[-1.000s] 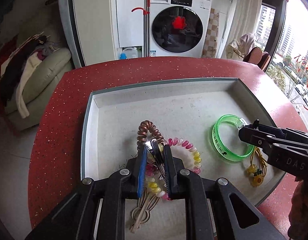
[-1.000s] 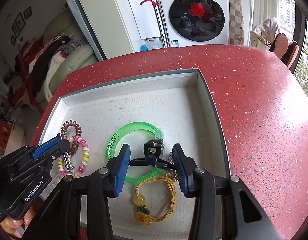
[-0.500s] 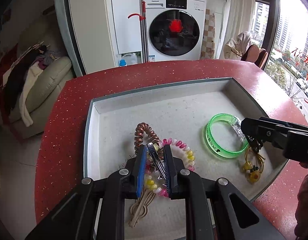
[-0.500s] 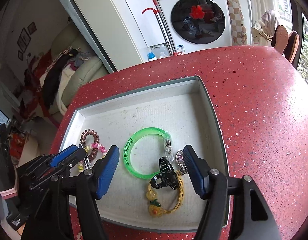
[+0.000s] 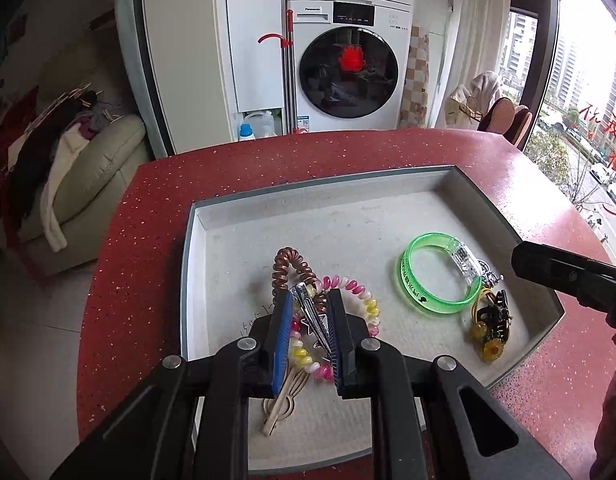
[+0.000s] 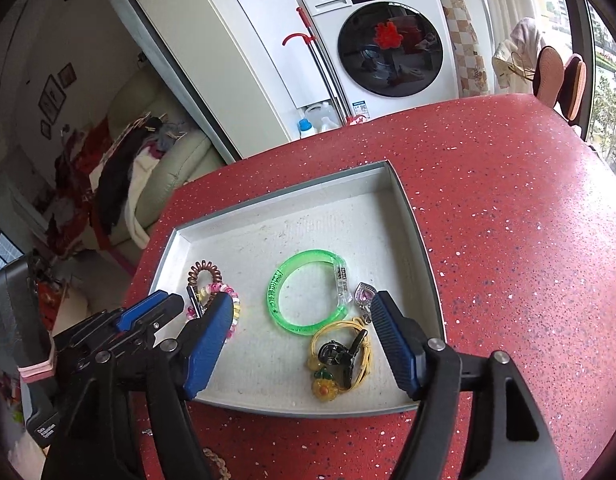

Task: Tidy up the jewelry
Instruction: 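Carry the claw clip into the tray and open the right tool while the left tool releases the hairpin, then grasp the braided brown bracelet with the right tool while the left tool grasps the silver heart pendant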

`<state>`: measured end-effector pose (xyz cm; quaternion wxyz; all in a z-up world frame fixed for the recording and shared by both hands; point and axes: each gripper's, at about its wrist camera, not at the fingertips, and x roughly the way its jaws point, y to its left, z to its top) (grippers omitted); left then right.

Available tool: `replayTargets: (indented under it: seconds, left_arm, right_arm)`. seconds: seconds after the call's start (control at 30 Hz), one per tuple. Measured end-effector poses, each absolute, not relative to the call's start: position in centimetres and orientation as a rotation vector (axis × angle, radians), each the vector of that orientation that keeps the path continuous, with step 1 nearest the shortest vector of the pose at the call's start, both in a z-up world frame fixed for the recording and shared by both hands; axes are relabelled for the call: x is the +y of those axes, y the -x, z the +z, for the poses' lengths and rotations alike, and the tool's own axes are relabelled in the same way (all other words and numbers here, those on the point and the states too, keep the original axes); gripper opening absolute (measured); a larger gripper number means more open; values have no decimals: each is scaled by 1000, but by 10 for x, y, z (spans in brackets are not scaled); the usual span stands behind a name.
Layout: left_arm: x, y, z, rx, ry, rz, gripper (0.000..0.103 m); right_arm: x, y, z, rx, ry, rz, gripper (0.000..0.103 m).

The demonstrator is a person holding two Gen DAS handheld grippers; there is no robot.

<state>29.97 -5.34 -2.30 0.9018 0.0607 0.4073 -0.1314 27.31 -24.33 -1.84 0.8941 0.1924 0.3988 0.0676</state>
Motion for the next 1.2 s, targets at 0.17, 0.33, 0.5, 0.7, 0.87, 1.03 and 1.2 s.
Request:
replayTargets:
  seconds: [0.17, 0.33, 0.5, 0.7, 0.87, 1.03, 1.2]
  left_arm:
    - [-47, -287, -12, 784, -113, -231, 103]
    - [-40, -275, -1, 764, -120, -245, 103]
    - [-22, -258, 6, 754, -119, -241, 103]
    - [6, -239, 1, 766, -130, -205, 103]
    - [29, -222, -18, 811, -118, -216, 103]
    - [39, -199, -37, 833, -148, -255, 103]
    - [35, -183, -48, 820, -249, -301, 103]
  right_arm:
    - [-242, -259, -9, 802, -413, 153, 80]
    - [-236, -241, -2, 793, -419, 167, 88]
    - [-223, -219, 0, 784, -385, 170, 103]
    - [-193, -198, -13, 880, -329, 179, 103]
    - [-168, -181, -34, 945, -268, 173, 103]
    - [-153, -172, -54, 1007, -224, 159, 103]
    - [-145, -170, -61, 1028, -180, 143, 98]
